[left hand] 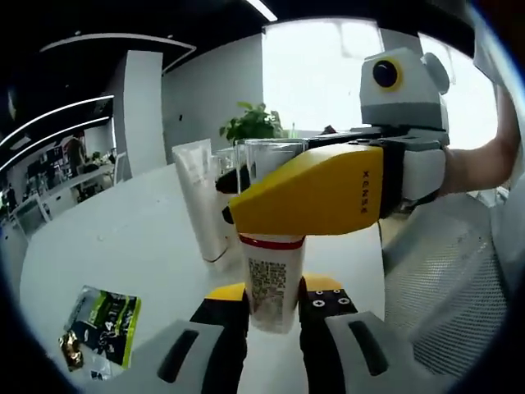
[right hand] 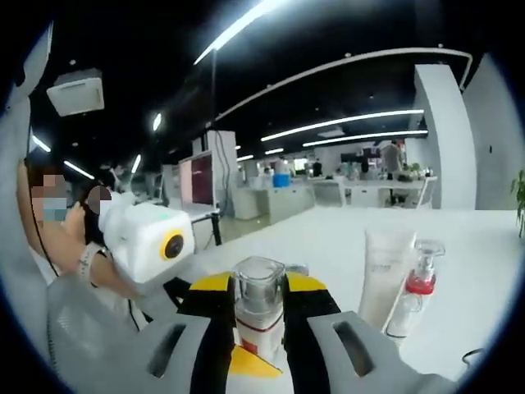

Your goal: Arrange the skincare products in the storage area until every visible bottle or jar stands upright without overlapping.

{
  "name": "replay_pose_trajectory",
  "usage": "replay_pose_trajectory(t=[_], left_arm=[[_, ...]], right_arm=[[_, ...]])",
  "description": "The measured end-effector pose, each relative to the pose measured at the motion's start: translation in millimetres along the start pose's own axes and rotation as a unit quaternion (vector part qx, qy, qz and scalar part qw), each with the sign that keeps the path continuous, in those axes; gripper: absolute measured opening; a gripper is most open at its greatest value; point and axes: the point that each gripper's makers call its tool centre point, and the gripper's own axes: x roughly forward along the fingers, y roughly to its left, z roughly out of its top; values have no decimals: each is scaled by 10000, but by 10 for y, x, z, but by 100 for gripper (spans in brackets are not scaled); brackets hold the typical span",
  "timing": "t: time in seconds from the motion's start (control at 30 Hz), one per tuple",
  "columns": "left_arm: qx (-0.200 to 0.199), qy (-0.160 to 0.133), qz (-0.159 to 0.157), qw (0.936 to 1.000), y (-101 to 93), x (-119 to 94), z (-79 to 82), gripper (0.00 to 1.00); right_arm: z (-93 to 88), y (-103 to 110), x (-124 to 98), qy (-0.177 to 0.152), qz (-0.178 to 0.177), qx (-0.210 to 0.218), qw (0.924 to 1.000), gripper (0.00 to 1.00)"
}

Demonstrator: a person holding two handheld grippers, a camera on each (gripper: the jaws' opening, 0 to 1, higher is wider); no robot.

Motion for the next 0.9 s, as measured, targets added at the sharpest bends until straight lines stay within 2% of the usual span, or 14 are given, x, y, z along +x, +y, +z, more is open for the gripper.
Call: replay_pose_trajectory(t=[0.1,0.2,0.37,0.63,0.9], left_arm=[[154,161,14,9998,8,37,-97,28],[112,155,82,9998,30,60,-143,37],[-11,136,218,9997,102,53,-172,32],[10,237,134,9996,107,67,-218,23],[5,317,131,9994,151,193,-274,22]], right_arm=[[-5,5,3,-41,25,45,10000,21],[-20,-8,21,-26,13,-72,10000,21],[-105,-61,46,9,25,-170,9999,21],[-240,-87,109,29,111,-197,9997,21],[-313,-157,148,156,180,-318,9992,22]])
